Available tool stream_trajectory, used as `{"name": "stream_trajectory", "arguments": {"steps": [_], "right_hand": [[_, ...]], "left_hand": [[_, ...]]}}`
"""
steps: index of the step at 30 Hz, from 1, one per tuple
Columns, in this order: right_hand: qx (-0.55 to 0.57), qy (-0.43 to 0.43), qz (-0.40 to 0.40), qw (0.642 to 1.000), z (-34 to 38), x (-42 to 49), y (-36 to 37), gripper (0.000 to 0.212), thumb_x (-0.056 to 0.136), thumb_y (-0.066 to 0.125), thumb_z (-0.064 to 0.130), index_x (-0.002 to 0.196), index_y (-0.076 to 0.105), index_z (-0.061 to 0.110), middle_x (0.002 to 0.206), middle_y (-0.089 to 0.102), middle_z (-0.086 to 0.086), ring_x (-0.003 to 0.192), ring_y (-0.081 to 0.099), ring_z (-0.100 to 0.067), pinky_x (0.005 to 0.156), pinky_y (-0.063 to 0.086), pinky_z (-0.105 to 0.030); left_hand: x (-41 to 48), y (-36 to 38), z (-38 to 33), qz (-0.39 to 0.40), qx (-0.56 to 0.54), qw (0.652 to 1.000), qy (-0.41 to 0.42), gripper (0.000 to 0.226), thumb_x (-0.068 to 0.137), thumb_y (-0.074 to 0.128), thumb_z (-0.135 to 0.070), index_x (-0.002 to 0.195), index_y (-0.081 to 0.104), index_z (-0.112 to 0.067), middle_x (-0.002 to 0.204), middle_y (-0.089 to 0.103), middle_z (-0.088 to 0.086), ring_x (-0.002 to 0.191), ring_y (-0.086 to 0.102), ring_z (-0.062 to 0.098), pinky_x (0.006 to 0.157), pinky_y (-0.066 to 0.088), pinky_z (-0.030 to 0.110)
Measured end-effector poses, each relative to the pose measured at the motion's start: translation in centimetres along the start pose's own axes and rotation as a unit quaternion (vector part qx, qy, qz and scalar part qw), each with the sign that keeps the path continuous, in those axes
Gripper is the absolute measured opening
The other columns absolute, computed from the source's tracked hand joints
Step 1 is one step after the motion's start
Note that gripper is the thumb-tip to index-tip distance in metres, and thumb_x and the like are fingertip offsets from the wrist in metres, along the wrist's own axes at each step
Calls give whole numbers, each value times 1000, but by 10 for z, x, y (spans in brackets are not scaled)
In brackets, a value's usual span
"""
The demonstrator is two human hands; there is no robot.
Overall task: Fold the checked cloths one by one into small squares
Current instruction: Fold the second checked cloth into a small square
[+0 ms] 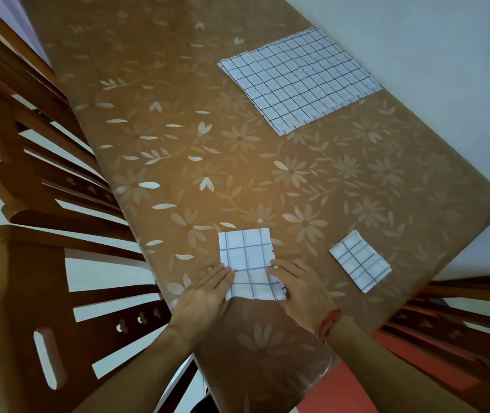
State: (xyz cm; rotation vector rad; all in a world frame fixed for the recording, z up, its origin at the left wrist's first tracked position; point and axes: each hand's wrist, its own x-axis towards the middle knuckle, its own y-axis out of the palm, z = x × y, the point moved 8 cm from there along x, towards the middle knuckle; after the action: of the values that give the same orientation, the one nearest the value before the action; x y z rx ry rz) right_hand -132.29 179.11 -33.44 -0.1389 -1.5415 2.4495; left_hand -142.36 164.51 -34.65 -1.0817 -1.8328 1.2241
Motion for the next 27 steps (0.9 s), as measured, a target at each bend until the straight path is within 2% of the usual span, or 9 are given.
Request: {"name": "stream_trajectory", "arguments": {"steps": [3,7,10,14,17,20,22,24,27], "right_hand": [[7,3,23,1000,-3,6,6,51,61,72,-1,110,69,12,114,68,-2,97,61,-23,82,54,-32],[49,38,27,998,-13,15,13,33,71,68,-1,97,67,20,97,69,9,86,57,-18,75,53,-35],[68,69,8,995,-17,19,9,30,71,68,-2,90,71,21,90,70,12,86,58,-17,72,52,-32],[75,143,19,987,-23,26,5,8,81,63,22,83,71,19,76,67,4,88,58,-16,69,48,-27],[96,181,9,979,-29,31,3,13,83,66,32,74,66,23,65,60,9,75,53,-10,64,43,-24],[119,196,7,973,-31,36,2,10,85,66,31,83,69,22,66,58,18,70,56,-2,62,41,-9],[131,200,10,971,-30,40,0,11,87,65,28,95,70,24,64,51,27,69,54,7,62,37,-3],[129,216,19,968,-33,42,1,2,88,64,28,88,67,28,61,47,25,65,51,6,60,36,-5],[118,245,25,962,-39,45,5,22,88,64,29,70,50,34,61,50,13,63,50,-3,56,33,-11]], "left_hand": [[1,-1,0,1,-10,1000,-2,46,89,40,-33,110,72,-8,112,71,7,108,67,23,90,52,39],[1,-1,8,-15,-14,1000,-16,33,76,73,-16,108,72,-8,111,70,7,111,61,26,86,54,38],[3,0,14,-33,-36,998,-33,30,84,59,-24,109,69,-10,109,69,4,110,54,23,86,50,39],[12,-9,19,-56,-60,994,-75,28,90,49,-28,103,69,-14,96,71,-2,98,55,20,84,37,31],[18,-10,28,-43,-62,990,-119,23,91,48,-30,98,67,-17,88,70,-5,94,55,19,82,33,30],[23,-17,31,-67,-87,984,-142,23,85,61,-26,104,59,-14,85,68,0,92,52,18,81,29,28],[24,-22,29,-81,-99,981,-148,39,74,77,-15,108,58,-12,86,67,3,87,45,15,77,28,26],[26,-23,30,-78,-109,977,-165,49,68,83,-11,111,60,-12,89,67,1,86,47,15,78,26,23],[27,-17,39,-52,-156,963,-213,48,76,74,-13,121,58,-15,82,64,-10,86,57,16,84,31,24]]}}
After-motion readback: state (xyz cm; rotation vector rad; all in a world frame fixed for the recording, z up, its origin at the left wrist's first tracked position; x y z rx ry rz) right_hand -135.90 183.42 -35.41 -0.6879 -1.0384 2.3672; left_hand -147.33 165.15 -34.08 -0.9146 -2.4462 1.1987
